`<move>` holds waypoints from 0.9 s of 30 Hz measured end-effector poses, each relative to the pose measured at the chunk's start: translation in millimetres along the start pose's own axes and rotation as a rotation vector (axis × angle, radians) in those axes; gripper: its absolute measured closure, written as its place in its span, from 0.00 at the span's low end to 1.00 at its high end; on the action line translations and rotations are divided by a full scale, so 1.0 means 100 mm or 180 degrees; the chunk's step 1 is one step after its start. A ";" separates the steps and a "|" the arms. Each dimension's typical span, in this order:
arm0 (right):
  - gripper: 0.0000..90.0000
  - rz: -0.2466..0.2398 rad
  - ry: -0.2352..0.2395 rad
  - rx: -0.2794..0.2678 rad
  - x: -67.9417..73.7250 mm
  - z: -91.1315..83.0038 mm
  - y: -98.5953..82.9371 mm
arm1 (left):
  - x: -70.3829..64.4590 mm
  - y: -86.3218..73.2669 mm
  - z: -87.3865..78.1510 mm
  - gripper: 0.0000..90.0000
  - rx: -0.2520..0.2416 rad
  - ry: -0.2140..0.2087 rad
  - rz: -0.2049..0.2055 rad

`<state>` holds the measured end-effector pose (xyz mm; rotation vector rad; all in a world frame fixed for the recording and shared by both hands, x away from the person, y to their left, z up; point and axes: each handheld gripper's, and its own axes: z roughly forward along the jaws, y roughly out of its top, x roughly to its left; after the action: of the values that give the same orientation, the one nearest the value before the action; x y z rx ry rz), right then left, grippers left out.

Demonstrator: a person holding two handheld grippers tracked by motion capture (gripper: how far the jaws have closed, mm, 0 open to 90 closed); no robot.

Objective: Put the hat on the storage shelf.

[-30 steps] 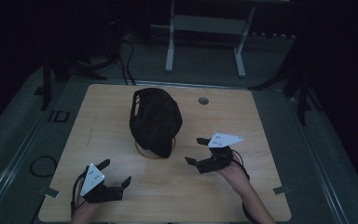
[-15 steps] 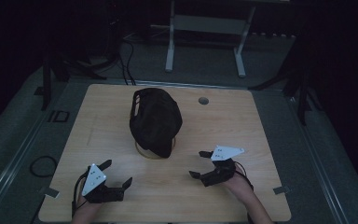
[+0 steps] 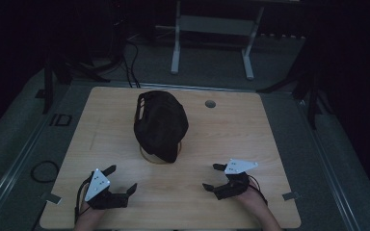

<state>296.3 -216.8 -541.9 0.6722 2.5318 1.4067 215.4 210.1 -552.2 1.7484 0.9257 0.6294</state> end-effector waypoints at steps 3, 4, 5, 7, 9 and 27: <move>0.15 0.0032 -0.0014 -0.0002 -0.01 -0.05 -0.07 | 0.00 -0.01 0.00 0.02 0.0009 -0.0012 0.0018; 0.15 0.0034 -0.0016 0.0001 -0.01 -0.07 -0.09 | 0.00 -0.01 0.00 0.02 0.0009 -0.0012 0.0018; 0.15 0.0025 -0.0022 0.0010 -0.01 -0.09 -0.12 | 0.00 -0.01 0.00 0.02 0.0021 -0.0021 0.0015; 0.15 0.0028 -0.0027 -0.0001 -0.01 -0.14 -0.15 | 0.00 -0.01 0.01 0.02 0.0017 -0.0020 0.0020; 0.15 0.0031 -0.0032 -0.0007 -0.01 -0.19 -0.18 | -0.01 -0.01 0.01 0.02 0.0017 -0.0012 0.0015; 0.15 0.0148 -0.0205 -0.0072 -0.11 -0.50 -0.36 | -0.03 -0.02 0.03 0.02 0.0091 -0.0046 0.0003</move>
<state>277.3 -276.0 -546.0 0.7645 2.4626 1.4029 215.7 206.2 -555.4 1.7767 0.9281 0.6061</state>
